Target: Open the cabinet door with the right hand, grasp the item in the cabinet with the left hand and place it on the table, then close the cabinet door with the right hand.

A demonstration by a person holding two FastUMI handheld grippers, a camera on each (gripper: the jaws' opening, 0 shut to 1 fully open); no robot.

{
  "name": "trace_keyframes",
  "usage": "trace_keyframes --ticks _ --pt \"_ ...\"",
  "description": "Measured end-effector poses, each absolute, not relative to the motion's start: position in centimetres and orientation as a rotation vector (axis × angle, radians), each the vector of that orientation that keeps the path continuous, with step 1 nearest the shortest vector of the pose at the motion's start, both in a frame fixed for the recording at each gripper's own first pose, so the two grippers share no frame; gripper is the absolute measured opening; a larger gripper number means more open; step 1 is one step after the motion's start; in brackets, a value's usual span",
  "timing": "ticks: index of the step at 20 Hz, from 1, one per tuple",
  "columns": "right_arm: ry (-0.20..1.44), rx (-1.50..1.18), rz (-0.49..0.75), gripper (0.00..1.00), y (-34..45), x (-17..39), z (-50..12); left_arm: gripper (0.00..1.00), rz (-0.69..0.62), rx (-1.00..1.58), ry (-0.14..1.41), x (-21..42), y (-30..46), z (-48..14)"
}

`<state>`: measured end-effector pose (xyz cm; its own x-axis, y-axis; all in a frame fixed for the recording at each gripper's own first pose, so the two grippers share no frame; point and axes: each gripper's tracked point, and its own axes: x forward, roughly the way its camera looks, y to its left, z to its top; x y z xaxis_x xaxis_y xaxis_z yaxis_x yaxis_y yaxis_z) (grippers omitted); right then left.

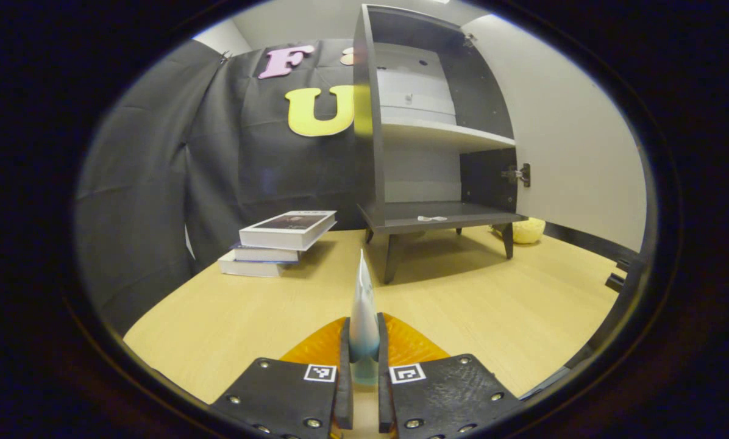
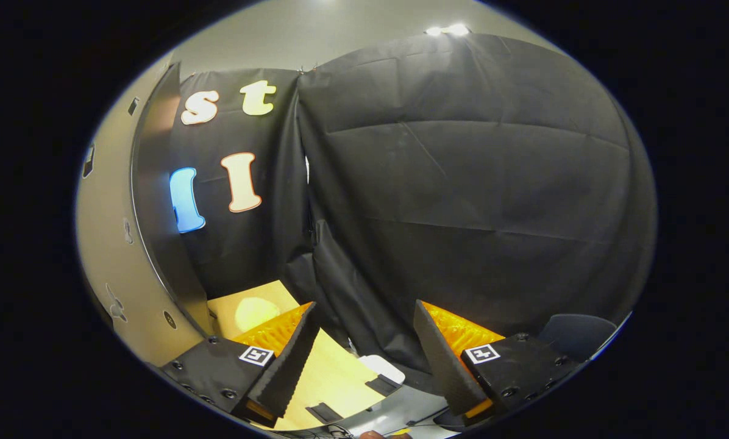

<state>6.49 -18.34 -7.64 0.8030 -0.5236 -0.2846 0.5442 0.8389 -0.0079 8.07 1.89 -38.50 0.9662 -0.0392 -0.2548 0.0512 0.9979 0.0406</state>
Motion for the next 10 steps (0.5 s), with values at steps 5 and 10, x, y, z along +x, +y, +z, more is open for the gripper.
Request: trace_keyframes --ticks 5,10 --pt "0.286 0.088 -0.560 0.98 -17.5 7.0 -7.5 0.18 -0.049 0.057 0.274 7.2 1.8 -40.5" --pt "0.292 0.143 -0.581 0.98 -17.6 6.3 -8.4 0.21 -0.085 0.056 0.285 6.3 1.8 -41.3"
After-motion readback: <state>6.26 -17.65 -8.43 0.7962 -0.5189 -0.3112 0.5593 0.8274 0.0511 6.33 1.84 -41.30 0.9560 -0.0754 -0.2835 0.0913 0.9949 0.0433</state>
